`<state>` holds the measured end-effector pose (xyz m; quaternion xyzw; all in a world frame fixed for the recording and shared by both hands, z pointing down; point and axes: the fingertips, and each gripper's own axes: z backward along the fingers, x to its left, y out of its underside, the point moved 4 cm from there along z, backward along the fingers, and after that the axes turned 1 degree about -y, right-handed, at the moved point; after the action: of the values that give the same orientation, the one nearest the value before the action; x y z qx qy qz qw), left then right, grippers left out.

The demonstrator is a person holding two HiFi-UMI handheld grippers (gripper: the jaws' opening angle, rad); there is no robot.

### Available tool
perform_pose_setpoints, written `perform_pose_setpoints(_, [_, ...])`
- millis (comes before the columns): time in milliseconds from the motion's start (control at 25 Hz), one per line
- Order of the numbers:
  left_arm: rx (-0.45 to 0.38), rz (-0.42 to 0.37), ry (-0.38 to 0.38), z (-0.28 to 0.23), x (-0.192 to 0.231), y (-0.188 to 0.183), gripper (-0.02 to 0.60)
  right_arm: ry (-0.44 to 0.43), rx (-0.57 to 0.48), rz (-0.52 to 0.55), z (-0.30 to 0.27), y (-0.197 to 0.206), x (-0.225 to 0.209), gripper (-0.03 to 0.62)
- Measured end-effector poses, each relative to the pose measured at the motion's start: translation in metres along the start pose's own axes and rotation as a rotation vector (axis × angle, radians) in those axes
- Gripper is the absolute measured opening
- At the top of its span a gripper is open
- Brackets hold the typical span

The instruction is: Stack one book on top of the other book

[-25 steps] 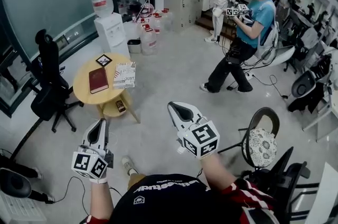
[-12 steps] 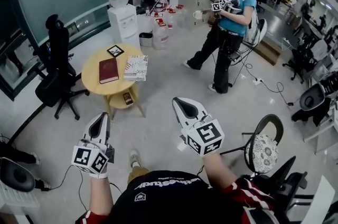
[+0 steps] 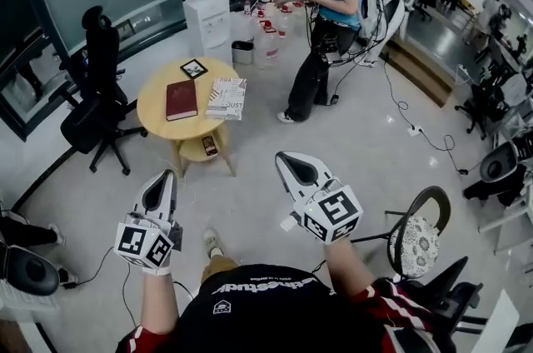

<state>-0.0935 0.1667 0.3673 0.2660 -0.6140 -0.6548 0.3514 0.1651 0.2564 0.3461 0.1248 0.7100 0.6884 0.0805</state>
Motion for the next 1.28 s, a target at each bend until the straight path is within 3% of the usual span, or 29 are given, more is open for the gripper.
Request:
perform_pose_setpoints(320, [0.004, -0.002, -0.025, -0.005, 0.025, -0.002, 0.017, -0.042, 0.01, -0.02, -0.032, -0.003, 0.003, 0.026])
perform_pose_setpoints(1280, [0.007, 0.019, -0.026, -0.06, 0.115, -0.006, 0.017, -0.015, 0.054, -0.046, -0.139, -0.004, -0.017, 0.028])
